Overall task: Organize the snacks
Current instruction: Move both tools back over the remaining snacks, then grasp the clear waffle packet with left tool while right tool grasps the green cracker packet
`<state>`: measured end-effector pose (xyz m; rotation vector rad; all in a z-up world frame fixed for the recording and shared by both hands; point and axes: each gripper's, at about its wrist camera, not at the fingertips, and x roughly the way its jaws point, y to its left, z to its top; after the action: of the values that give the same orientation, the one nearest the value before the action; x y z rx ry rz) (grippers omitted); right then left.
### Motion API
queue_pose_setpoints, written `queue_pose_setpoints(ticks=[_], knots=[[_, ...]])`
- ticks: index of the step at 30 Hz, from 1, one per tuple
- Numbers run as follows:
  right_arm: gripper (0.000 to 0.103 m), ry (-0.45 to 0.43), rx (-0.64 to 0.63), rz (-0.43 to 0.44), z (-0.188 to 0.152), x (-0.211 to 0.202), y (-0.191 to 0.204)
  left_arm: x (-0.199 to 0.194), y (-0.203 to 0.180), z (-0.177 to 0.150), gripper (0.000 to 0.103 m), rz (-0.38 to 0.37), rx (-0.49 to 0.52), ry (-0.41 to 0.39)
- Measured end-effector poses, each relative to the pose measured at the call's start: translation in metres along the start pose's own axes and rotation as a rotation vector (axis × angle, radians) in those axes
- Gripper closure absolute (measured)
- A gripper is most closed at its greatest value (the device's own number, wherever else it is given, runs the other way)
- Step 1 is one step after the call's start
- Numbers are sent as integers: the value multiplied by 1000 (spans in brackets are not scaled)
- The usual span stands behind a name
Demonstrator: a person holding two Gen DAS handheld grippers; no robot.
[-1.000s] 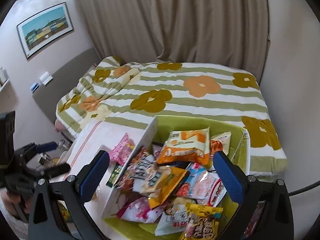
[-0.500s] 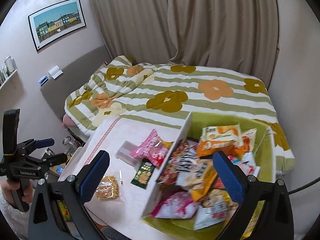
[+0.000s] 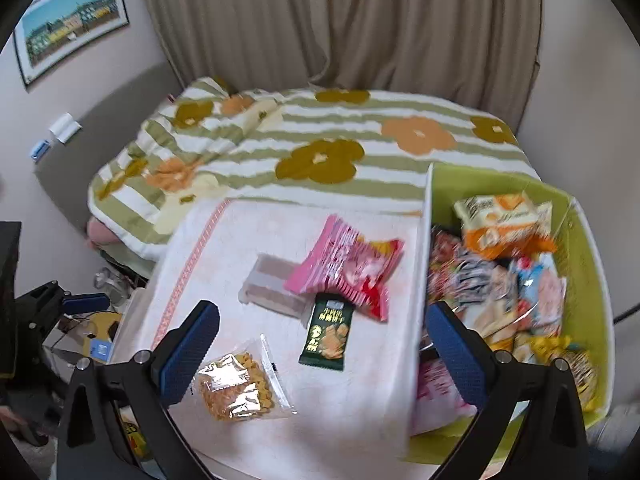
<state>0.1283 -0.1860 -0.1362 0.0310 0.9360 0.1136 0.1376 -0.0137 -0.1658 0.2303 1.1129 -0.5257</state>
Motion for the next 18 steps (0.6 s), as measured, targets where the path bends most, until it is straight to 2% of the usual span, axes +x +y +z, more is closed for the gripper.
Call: queue_pose_setpoints(ticks=[8, 11, 14, 18], knots=[[8, 88, -7, -71, -17, 49, 26, 50, 1, -14, 0, -123, 198, 105], [15, 134, -15, -97, -23, 67, 28, 74, 0, -16, 0, -170, 222, 151], [15, 174, -19, -115, -30, 84, 25, 94, -5, -18, 0, -208, 239, 179], [16, 189, -90, -141, -36, 100, 31, 116, -16, -21, 0, -204, 284, 206]])
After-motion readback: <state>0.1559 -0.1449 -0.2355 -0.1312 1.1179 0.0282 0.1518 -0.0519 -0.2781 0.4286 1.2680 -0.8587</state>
